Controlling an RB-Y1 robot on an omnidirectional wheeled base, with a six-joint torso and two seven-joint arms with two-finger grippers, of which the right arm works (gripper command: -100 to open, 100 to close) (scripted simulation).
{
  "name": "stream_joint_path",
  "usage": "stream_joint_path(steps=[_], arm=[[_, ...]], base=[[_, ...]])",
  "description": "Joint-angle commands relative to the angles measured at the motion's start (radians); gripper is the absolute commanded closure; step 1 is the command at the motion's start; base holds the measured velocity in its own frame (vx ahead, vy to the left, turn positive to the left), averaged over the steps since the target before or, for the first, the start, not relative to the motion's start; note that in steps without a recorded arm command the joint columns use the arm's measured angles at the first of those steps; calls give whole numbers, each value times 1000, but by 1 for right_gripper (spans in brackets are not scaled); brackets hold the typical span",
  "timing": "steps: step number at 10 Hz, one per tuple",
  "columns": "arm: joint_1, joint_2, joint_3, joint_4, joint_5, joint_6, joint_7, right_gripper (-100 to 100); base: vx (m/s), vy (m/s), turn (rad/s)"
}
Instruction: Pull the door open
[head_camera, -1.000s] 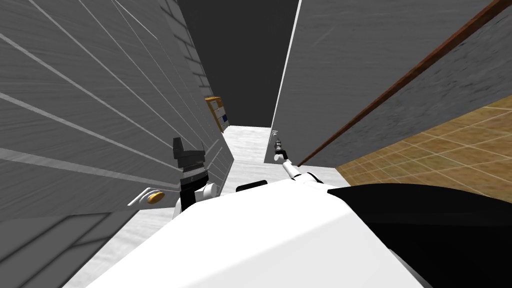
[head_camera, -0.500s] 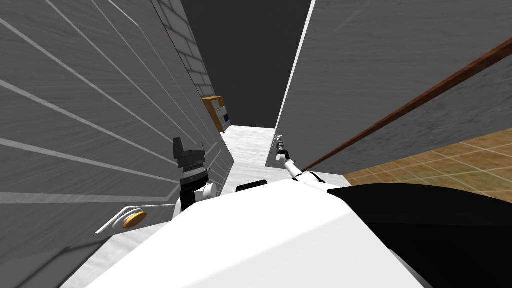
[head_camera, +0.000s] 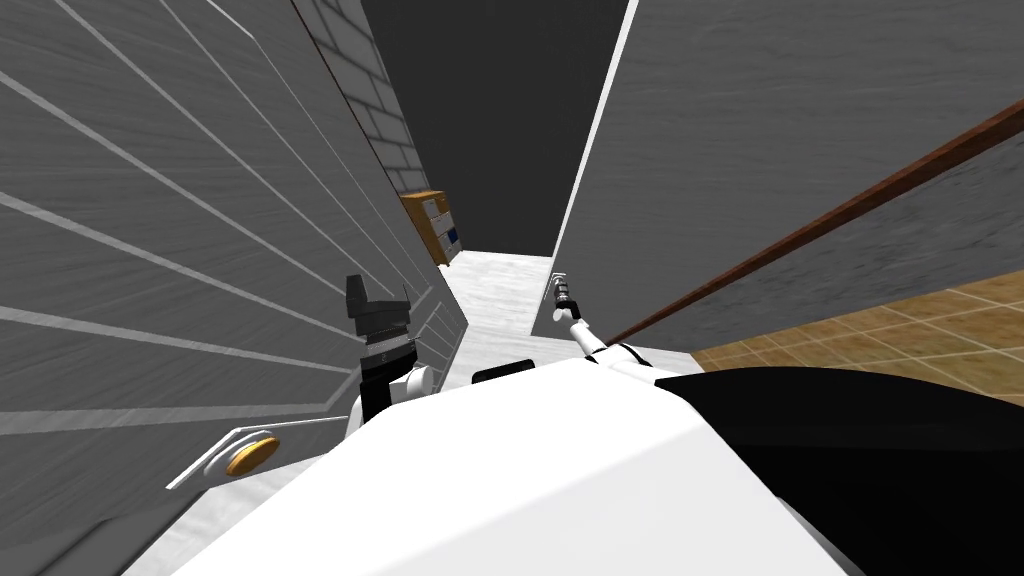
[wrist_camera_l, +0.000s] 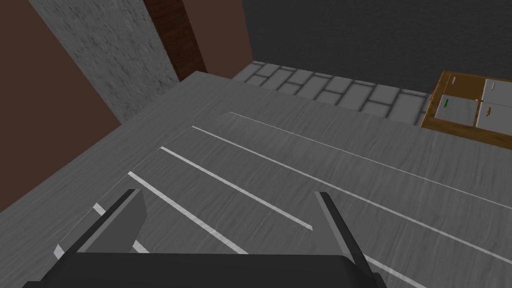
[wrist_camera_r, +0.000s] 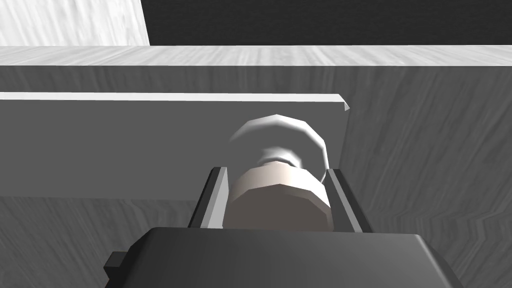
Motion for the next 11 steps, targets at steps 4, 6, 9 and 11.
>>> stream_joint_path(steps=[4,6,9,11], arm=[[6,-3,14,-4,4,5,-11,100],[9,-10,31,-11,9,8,-25,100],[15,-24,66,-29,20,15,-56,100],[19,-32,86,-38,26,19,-73,100]], base=[[-38,-5,17],[-193,-58,120],[-242,-82,127],[-224,-51,125]])
